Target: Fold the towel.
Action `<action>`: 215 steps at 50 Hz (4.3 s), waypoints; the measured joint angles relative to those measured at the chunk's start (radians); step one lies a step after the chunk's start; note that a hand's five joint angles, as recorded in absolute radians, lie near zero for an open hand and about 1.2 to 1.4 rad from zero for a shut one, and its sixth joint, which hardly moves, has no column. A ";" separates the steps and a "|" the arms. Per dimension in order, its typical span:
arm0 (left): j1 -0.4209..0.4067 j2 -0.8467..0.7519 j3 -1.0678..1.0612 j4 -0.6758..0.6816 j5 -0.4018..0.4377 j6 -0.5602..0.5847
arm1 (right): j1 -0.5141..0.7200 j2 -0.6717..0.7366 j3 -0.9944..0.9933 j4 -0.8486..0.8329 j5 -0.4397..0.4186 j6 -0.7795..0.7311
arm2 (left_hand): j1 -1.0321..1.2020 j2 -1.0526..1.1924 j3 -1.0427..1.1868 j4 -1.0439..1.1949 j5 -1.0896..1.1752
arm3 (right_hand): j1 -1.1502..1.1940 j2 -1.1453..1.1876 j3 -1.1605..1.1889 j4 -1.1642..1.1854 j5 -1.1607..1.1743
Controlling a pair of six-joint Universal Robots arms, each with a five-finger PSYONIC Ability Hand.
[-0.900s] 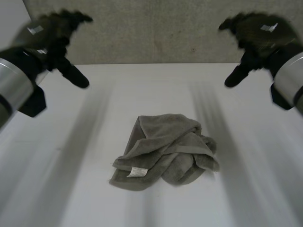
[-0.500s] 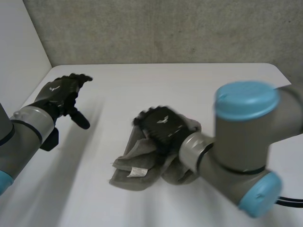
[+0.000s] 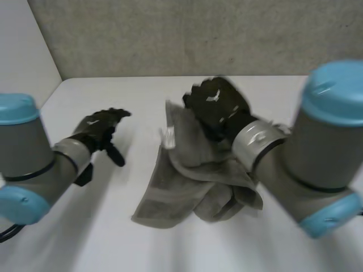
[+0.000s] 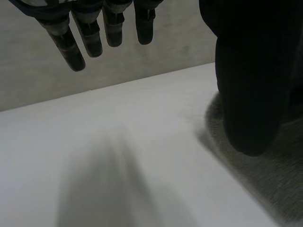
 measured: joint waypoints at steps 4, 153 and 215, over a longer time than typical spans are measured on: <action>-0.059 -0.087 0.097 -0.008 0.010 -0.005 | -0.035 -0.121 0.021 0.045 -0.059 0.032 | 0.000 0.000 0.000 0.000 0.000 | 0.000 0.000 0.000 0.000 0.001; -0.125 0.065 0.001 0.029 -0.118 0.336 | -0.374 0.131 0.326 -0.014 -0.070 0.644 | 1.011 1.052 1.049 1.048 1.005 | -0.497 -0.627 -0.629 -0.639 -0.612; 0.055 -0.103 0.545 0.479 -0.064 0.635 | -0.263 0.223 -0.613 -0.359 0.248 -0.276 | 1.011 1.053 1.050 1.049 1.011 | 0.002 0.002 0.006 0.004 0.011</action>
